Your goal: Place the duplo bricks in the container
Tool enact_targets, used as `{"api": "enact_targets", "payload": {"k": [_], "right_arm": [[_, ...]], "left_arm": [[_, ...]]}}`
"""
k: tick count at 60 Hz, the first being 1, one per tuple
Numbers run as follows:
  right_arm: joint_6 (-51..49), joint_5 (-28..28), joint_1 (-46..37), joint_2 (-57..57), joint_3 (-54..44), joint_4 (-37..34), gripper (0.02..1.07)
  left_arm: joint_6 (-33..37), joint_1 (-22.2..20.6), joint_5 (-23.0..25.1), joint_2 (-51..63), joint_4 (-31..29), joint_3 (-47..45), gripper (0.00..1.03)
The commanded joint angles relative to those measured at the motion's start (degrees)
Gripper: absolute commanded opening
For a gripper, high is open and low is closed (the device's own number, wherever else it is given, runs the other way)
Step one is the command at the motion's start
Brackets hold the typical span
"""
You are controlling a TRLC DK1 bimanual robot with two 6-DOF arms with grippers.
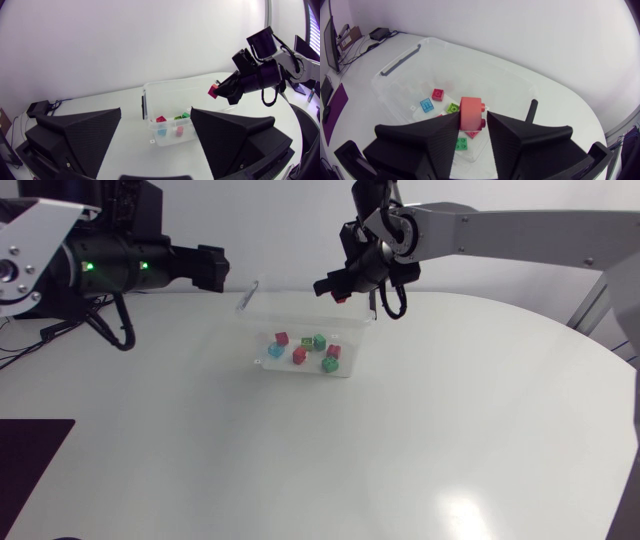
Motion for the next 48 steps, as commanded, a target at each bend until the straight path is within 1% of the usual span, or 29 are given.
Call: {"api": "enact_targets", "payload": {"k": [1,2,4,5,13,23,38,48], "right_arm": [[0.91,0.94,-0.22,2.09,1.25,0.23,0.88],[0.91,1.02,-0.22,1.83,1.25,0.23,0.95],[1.00,1.20,-0.22,1.12,0.81,0.23,1.02],[1.00,1.29,-0.22,0.77,0.55,0.23,1.02],[0.91,2.52,-0.40,-4.85,-4.29,1.73,1.02],[0.29,4.36,-1.89,-14.08,-13.34,4.10,1.02],[-0.67,5.33,-7.70,-28.58,-29.07,7.70,1.02],[-2.25,5.95,-12.27,-38.08,-38.91,10.43,1.02]], "left_arm": [[-0.60,0.61,-0.86,-3.60,-0.46,-2.33,0.98],[-0.42,0.61,-1.30,-4.22,-0.46,-2.86,0.98],[-0.16,0.61,-1.65,-5.10,-0.46,-3.56,0.98],[-0.16,0.61,-1.74,-5.62,-0.55,-4.00,0.98],[-0.07,1.05,-2.88,-8.70,-1.25,-6.20,0.98],[0.02,2.72,-3.05,-12.83,-1.69,-9.10,0.98],[1.16,5.62,-3.05,-19.34,-3.10,-12.26,0.98],[2.48,6.85,-4.11,-24.17,-3.54,-15.16,0.98]]}}
